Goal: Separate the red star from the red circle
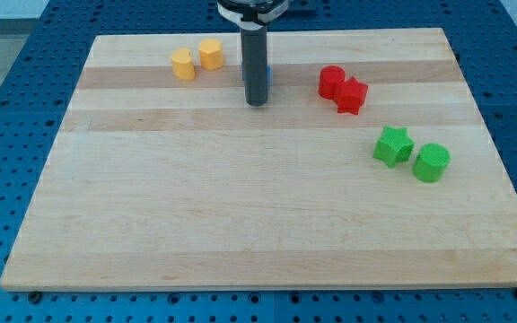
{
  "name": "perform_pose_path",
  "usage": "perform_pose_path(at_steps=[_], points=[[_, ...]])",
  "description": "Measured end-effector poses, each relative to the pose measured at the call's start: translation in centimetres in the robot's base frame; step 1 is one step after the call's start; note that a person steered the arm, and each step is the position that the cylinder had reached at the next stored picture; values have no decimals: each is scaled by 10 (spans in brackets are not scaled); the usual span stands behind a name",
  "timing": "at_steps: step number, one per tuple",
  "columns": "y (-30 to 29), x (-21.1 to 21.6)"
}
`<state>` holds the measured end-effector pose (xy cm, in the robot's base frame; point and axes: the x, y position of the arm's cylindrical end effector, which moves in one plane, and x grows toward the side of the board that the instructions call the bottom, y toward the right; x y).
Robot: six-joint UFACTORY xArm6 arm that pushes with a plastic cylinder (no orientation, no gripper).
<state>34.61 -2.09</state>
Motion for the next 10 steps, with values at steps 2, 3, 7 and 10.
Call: perform_pose_path(at_steps=[2,3,7,10], points=[[10,-21],[35,-28],[150,-48],[160,4]])
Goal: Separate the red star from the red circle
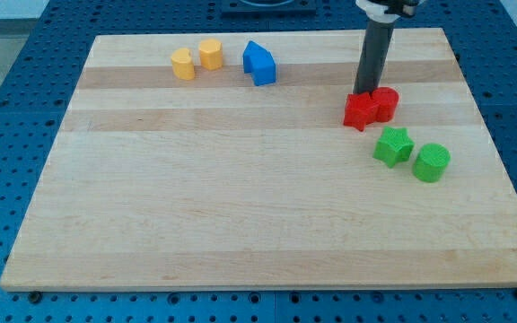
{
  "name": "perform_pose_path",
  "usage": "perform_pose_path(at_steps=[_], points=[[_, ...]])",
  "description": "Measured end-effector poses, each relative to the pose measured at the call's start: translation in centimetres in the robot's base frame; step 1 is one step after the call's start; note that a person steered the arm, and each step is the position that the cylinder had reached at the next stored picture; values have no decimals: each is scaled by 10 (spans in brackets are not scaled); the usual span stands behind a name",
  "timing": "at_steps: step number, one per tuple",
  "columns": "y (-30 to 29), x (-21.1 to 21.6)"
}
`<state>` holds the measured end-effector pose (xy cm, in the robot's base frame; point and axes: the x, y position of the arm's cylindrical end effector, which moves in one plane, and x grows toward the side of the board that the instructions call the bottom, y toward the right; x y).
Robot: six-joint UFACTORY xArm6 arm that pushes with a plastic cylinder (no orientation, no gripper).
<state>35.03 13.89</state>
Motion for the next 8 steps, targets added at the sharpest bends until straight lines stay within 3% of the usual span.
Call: perform_pose_path(at_steps=[2,3,4,5,8], points=[[29,-20],[107,-15],[117,16],[77,40],[-49,42]])
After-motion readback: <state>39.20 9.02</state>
